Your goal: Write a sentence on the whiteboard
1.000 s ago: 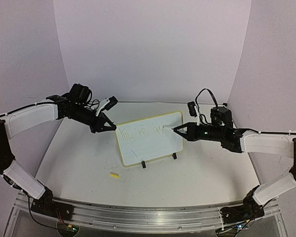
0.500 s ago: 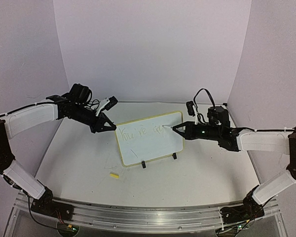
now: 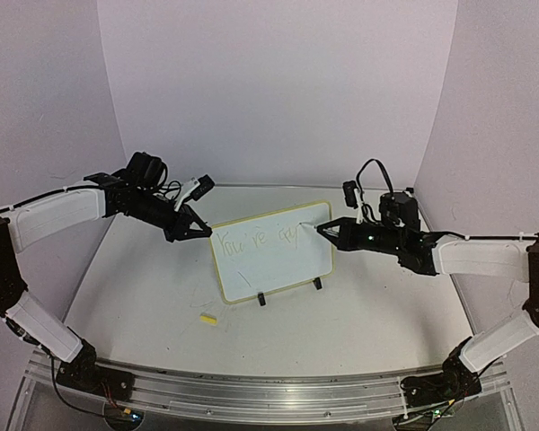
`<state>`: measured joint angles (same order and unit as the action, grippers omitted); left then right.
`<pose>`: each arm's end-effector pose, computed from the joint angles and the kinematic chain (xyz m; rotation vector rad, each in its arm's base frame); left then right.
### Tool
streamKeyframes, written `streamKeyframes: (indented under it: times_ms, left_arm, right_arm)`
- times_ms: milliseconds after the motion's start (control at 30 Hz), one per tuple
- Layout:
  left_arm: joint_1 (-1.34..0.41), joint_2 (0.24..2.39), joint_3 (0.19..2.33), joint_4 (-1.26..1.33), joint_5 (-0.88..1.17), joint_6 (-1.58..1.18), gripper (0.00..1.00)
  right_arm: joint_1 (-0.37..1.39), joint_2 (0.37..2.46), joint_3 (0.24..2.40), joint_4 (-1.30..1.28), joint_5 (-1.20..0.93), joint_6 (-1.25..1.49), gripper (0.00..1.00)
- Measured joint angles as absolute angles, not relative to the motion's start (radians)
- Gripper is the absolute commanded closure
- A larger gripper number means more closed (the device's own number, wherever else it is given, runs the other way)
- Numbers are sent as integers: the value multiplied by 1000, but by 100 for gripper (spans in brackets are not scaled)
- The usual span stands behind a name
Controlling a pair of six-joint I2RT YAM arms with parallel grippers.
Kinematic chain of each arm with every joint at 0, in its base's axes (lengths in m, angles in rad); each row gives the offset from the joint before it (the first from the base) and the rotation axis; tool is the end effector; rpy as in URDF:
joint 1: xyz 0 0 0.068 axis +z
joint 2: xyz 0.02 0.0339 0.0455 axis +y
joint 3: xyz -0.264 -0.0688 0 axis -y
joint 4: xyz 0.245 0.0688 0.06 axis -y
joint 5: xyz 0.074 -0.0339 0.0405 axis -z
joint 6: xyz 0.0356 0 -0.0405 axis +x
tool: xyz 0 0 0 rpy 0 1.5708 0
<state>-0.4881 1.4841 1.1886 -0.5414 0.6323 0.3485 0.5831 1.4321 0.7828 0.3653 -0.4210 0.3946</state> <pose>0.2708 -0.1676 0.2863 1.2151 2.0117 -0.8235 0.2567 0.1868 0.2448 -0.4930 1.9058 1.0511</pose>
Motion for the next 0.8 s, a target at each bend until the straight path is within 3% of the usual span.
streamKeyframes:
  times_ms: [800]
  left_arm:
    - [-488, 1484, 1189, -541, 632, 348, 100]
  right_arm:
    - [583, 1452, 755, 350, -445, 396, 100]
